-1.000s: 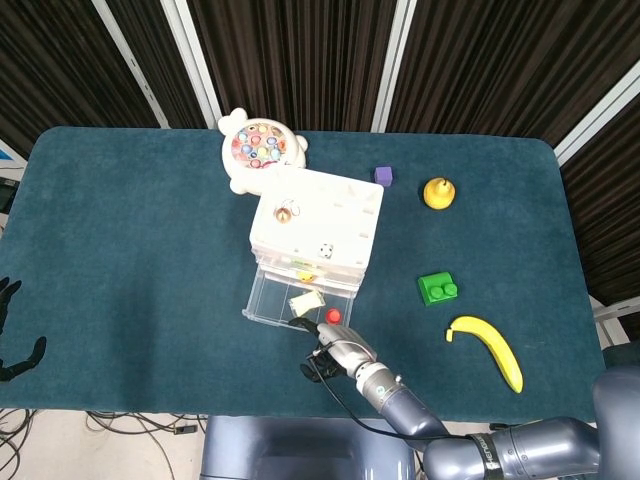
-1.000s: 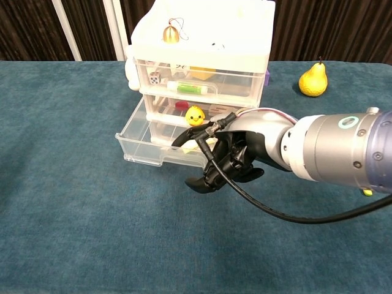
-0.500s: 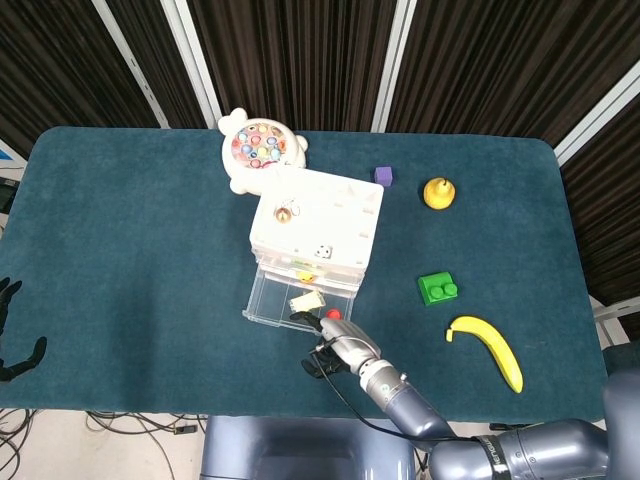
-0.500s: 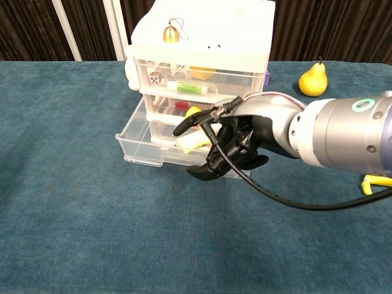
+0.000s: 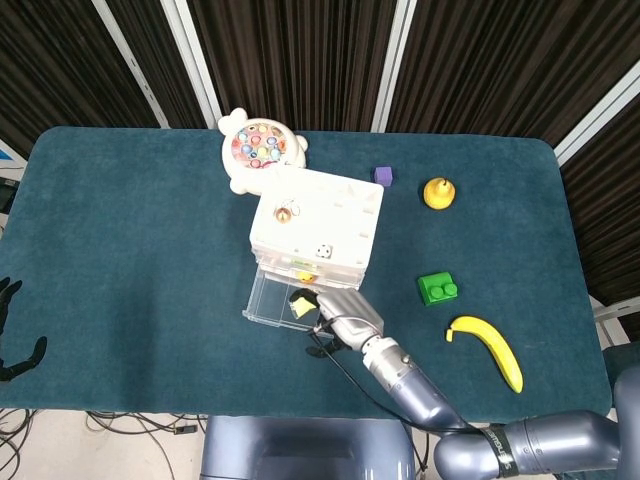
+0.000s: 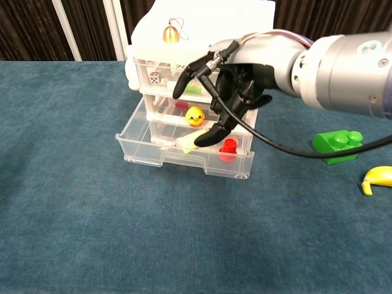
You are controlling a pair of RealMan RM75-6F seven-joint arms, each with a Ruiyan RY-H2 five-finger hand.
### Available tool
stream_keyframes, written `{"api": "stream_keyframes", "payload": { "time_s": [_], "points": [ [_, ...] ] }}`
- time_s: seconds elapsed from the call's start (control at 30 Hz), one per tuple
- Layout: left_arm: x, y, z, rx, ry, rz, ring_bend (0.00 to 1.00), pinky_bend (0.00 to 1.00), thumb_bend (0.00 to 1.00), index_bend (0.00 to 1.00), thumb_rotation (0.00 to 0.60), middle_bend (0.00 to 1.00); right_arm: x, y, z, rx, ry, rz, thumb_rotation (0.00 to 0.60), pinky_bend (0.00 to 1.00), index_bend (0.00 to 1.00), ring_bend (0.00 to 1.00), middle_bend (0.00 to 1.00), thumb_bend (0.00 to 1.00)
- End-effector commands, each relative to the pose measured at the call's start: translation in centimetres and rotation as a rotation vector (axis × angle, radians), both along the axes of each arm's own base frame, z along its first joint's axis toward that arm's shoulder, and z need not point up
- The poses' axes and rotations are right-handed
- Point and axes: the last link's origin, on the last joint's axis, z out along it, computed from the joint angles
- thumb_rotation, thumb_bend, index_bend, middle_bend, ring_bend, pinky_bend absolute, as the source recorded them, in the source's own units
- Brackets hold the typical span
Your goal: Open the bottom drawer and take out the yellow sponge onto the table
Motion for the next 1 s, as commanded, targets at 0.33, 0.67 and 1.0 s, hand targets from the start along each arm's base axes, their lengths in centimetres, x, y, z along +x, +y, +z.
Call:
{"api": "stream_keyframes", "payload": {
  "time_s": [0.33,0.67,1.0],
  "points": [
    [0.0,0.0,-0.1,-0.005,0.001,0.005,0.00,0.00,0.36,0.03,0.600,0.00,0.3,-1.5,-0.8,-0.143,0.230,0.171,0.600,1.00,0.35,1.00,1.00,0.20],
    [0.0,0.0,0.0,-0.006,0.000,0.008,0.00,0.00,0.36,0.03,0.600,0.00,1.0,-2.1,-1.8,-0.177,0.245,0.099,0.600,1.00,0.37,1.00,1.00,0.22],
    [-0.1,0.0,-0.1,-0.012,-0.004,0.011,0.00,0.00,0.36,0.03,0.600,0.00,1.0,-2.3,-2.8,-0.248,0.310,0.137,0.600,1.00,0.39,1.00,1.00,0.22]
  ]
}}
